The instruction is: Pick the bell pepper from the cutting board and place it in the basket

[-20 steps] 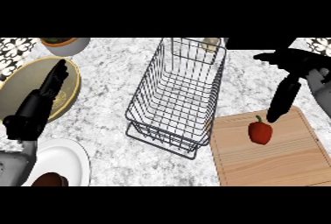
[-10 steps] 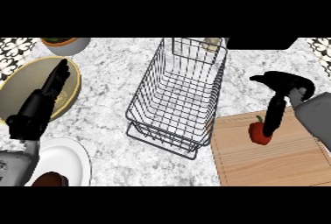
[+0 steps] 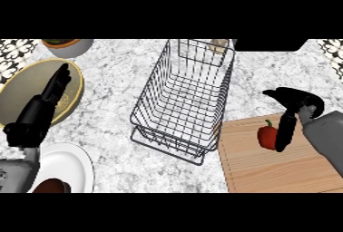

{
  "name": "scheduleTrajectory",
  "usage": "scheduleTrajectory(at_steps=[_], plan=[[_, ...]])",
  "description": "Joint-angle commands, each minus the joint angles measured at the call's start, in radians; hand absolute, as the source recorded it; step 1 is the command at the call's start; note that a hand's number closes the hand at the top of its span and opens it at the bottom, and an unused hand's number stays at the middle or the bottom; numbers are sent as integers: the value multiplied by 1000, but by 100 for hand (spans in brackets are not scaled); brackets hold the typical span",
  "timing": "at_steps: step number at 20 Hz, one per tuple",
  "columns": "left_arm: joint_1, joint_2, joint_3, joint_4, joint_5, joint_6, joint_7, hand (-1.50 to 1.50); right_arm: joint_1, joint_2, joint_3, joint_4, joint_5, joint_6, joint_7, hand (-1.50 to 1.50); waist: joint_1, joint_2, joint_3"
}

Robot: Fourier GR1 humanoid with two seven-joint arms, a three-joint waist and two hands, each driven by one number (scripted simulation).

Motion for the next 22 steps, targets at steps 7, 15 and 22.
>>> scheduleTrajectory(at_steps=[7,15,22], plan=[[15,-65,24,-61,-70,-20,48,0,58,89,-101,49,221,-4,-110,-150,3,0,0],[11,-93,57,6,-103,-71,-8,0,131,190,-149,42,318,-29,-105,-150,1,1,0],[10,-130,77,-37,-133,-77,37,0,176,190,-209,70,405,-17,-212,-150,1,0,0]])
